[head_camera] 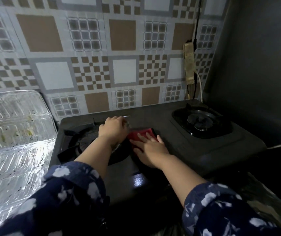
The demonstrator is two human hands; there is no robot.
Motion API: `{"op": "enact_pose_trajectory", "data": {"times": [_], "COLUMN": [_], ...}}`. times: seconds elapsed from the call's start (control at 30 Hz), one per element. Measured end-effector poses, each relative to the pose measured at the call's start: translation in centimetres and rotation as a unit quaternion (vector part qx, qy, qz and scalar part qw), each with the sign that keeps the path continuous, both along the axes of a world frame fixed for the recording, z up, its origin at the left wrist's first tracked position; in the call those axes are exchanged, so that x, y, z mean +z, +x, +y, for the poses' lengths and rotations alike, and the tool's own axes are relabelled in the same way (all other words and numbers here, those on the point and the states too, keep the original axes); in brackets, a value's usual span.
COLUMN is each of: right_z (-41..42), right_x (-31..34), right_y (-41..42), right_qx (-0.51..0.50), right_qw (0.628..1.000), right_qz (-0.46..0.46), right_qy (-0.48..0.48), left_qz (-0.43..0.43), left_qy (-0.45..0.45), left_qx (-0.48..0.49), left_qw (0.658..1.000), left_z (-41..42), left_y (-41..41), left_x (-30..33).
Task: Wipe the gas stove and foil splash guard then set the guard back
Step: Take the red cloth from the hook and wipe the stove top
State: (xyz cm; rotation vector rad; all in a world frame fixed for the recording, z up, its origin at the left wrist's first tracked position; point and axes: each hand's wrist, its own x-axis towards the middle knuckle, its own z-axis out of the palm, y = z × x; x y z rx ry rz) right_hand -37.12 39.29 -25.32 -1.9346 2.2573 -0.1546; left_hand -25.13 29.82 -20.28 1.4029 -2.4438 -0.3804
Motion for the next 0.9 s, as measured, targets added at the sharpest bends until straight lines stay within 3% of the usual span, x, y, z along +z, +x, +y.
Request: {"op": "enact_pose_trajectory", "data": {"times": [0.1, 0.33, 0.9], "right_z": [0.6, -2.3, -17.8], "right_x": [0.6, -0.8, 0.2], "right_y": [0.0, 0.5, -7.3], "right_qx": [0.004, -0.006, 0.026], "right_qw": [0.998, 0.998, 0.999], "right_qz": [-0.003, 0.056, 0.027], "right_qy": [-0.062, 0.024, 0.029], "left_qz": [0.002, -0.02, -0.038], "left_qy": [0.001, -0.019, -0.052], "left_qx": [0.001, 0.013, 0.08], "left_qw": [1.0, 1.0, 0.995], "left_z": [-0.1, -2.2, -11.8], "left_y": [0.7, 2.4, 3.1], "left_x": [-0.3, -0.7, -0.5]}}
